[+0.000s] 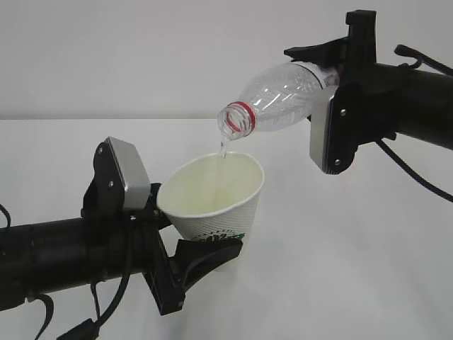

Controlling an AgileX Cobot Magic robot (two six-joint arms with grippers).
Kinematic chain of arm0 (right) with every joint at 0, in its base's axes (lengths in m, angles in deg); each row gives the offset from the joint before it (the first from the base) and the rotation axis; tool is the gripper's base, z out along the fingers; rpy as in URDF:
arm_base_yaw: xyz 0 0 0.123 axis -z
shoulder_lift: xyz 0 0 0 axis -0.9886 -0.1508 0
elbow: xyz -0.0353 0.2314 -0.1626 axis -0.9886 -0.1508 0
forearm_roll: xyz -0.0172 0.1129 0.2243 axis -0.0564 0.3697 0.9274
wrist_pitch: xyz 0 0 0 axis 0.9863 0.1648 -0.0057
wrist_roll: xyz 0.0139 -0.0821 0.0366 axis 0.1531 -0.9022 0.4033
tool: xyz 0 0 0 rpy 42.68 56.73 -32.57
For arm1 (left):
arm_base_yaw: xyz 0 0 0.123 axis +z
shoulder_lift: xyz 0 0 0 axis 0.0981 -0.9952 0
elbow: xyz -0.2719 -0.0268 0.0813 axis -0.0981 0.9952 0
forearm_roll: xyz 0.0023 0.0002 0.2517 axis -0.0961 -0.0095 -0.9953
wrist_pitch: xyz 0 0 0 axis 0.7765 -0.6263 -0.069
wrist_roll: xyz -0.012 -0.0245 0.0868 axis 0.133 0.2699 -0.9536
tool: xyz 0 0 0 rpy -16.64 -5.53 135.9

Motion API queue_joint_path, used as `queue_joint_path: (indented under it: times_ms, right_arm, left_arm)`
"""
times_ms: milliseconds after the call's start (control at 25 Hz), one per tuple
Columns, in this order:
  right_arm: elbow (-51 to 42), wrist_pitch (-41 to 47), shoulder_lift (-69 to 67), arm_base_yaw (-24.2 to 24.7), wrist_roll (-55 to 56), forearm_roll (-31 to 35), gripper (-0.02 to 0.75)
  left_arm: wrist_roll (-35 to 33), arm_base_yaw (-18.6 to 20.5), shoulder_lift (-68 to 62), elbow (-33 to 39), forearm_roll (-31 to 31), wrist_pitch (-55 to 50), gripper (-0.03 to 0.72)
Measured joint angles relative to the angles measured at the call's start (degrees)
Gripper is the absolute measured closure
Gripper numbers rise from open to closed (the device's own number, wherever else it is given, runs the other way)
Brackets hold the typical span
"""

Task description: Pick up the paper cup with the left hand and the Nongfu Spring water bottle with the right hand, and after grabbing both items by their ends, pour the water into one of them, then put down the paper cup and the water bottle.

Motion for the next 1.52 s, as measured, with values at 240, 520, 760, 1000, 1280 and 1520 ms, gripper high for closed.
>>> queue_joint_path:
  times_ms: [240, 520, 760, 1000, 1280, 1520]
  right_arm:
    - [0.0, 0.0, 0.0, 0.0, 0.0, 0.0, 0.293]
    - [0.0, 0.0, 0.0, 0.0, 0.0, 0.0, 0.293]
    - [0.0, 0.0, 0.0, 0.0, -0.2, 0.0, 0.293]
    - [0.0, 0.0, 0.0, 0.0, -0.4, 0.0, 0.293]
    - [0.0, 0.0, 0.0, 0.0, -0.6, 0.0, 0.293]
    - [0.0, 0.0, 0.0, 0.0, -1.3, 0.0, 0.293]
  left_arm:
    - [0.0, 0.0, 0.0, 0.0, 0.0, -0.1, 0.161]
    - [0.0, 0.0, 0.0, 0.0, 0.0, -0.1, 0.161]
    - [0.0, 0.0, -0.2, 0.0, 0.0, -0.2, 0.162]
    - [0.0, 0.0, -1.1, 0.0, 0.0, -0.2, 0.162]
    - [0.0, 0.0, -1.1, 0.0, 0.0, 1.6, 0.162]
    - [0.0, 0.0, -1.1, 0.0, 0.1, 1.7, 0.162]
